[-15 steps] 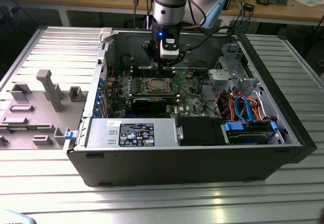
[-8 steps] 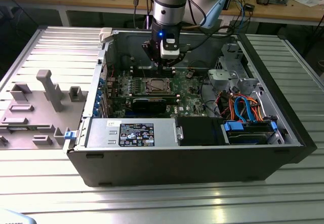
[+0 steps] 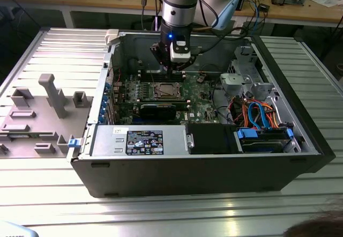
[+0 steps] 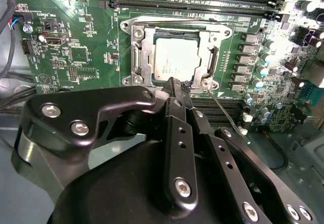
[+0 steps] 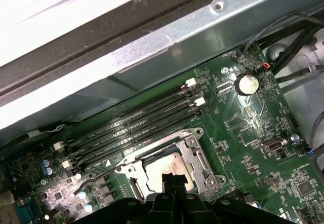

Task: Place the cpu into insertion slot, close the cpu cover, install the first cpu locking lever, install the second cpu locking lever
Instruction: 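Install the first cpu locking lever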

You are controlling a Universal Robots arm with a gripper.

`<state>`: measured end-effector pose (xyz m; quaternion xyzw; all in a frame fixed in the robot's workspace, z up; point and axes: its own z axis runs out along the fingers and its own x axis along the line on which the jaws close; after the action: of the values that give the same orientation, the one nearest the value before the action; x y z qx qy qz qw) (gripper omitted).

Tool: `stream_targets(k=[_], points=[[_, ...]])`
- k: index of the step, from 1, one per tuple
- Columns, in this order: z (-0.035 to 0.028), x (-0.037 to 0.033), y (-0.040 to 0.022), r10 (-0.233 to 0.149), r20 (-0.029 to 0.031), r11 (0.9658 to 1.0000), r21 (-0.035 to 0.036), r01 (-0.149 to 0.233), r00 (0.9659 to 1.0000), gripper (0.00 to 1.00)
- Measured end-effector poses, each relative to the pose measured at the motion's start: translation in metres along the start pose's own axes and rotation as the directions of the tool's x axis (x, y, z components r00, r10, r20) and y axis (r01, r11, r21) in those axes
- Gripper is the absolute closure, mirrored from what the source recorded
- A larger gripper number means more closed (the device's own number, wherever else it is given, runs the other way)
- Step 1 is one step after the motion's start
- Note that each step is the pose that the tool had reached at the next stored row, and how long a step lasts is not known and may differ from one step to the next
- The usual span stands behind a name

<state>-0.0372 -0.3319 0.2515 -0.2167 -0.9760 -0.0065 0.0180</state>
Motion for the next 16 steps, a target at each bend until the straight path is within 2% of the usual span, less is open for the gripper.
stream_targets(k=[16], points=[[0.0,0.0,0.0,-0.046,-0.0003,0.9989,0.0017,0.046,0.9989,0.89]])
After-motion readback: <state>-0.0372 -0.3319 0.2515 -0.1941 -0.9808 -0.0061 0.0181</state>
